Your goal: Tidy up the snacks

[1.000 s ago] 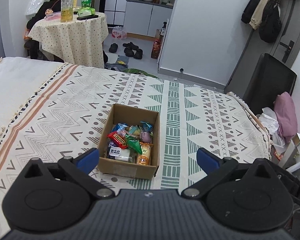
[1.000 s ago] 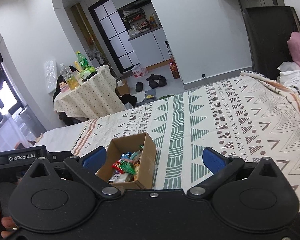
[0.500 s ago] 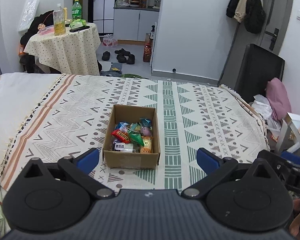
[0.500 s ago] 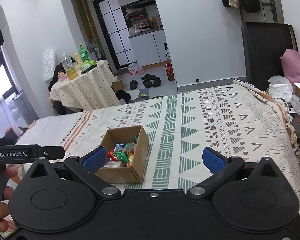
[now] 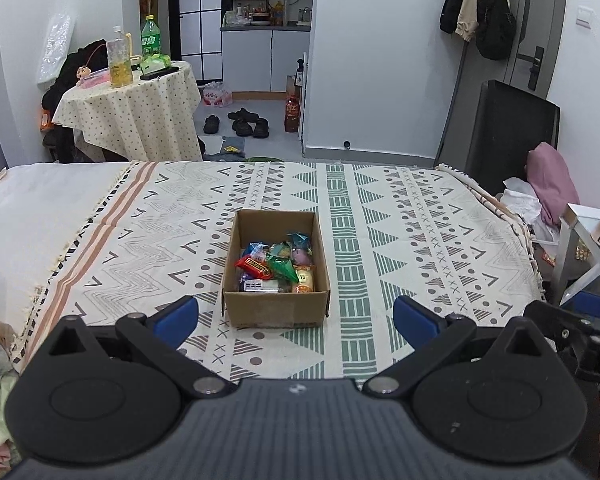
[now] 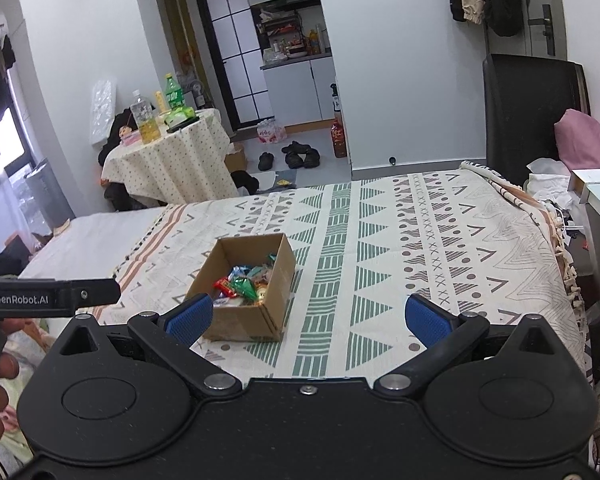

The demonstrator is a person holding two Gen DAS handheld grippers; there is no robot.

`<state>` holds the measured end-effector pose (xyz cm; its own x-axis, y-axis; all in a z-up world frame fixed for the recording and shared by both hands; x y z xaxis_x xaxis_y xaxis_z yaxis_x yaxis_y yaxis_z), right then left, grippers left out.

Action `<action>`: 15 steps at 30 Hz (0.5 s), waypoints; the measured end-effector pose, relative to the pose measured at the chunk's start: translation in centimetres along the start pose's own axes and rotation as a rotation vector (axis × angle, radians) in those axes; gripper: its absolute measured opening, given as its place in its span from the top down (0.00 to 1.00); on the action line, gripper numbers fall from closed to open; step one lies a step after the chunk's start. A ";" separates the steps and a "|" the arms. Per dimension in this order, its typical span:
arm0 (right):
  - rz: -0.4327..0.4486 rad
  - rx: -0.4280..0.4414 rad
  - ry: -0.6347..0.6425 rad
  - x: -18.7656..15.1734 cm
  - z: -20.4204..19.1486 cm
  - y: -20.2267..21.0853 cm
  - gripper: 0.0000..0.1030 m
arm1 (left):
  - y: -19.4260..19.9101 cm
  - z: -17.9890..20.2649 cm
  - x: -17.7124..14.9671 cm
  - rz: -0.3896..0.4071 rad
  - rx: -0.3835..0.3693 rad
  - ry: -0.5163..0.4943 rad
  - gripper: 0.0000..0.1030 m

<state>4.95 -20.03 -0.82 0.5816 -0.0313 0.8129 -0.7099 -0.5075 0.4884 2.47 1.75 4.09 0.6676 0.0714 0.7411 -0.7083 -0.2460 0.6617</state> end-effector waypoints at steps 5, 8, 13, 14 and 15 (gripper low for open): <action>-0.007 -0.004 0.003 -0.1 -0.1 0.0 0.00 | -0.2 -0.2 -0.2 0.000 0.011 -0.010 0.00; -0.005 -0.001 -0.001 -0.2 -0.1 -0.1 0.00 | -0.4 -0.2 -0.3 -0.006 0.019 -0.013 0.00; -0.014 0.000 -0.003 -0.5 0.0 -0.3 0.00 | -0.7 -0.4 -0.6 -0.014 0.027 -0.018 0.00; -0.015 -0.001 -0.002 -0.5 0.0 -0.3 0.00 | -0.7 -0.4 -0.6 -0.013 0.028 -0.018 0.00; -0.016 -0.001 -0.001 -0.5 0.0 -0.3 0.00 | -0.7 -0.5 -0.6 -0.014 0.028 -0.017 0.00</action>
<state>4.88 -19.85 -1.40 0.5931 -0.0240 0.8048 -0.7009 -0.5074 0.5013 2.42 2.36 3.21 0.6810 0.0590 0.7299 -0.6926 -0.2717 0.6682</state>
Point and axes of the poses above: each gripper's, at about its wrist camera, not at the fingertips, and y roughly against the way its jaws point, z to its right, x to its top, the point moved 2 cm from there along -y, roughly the way its jaws point, and after that the axes turned 13 degrees about x, right-handed, at the moved point
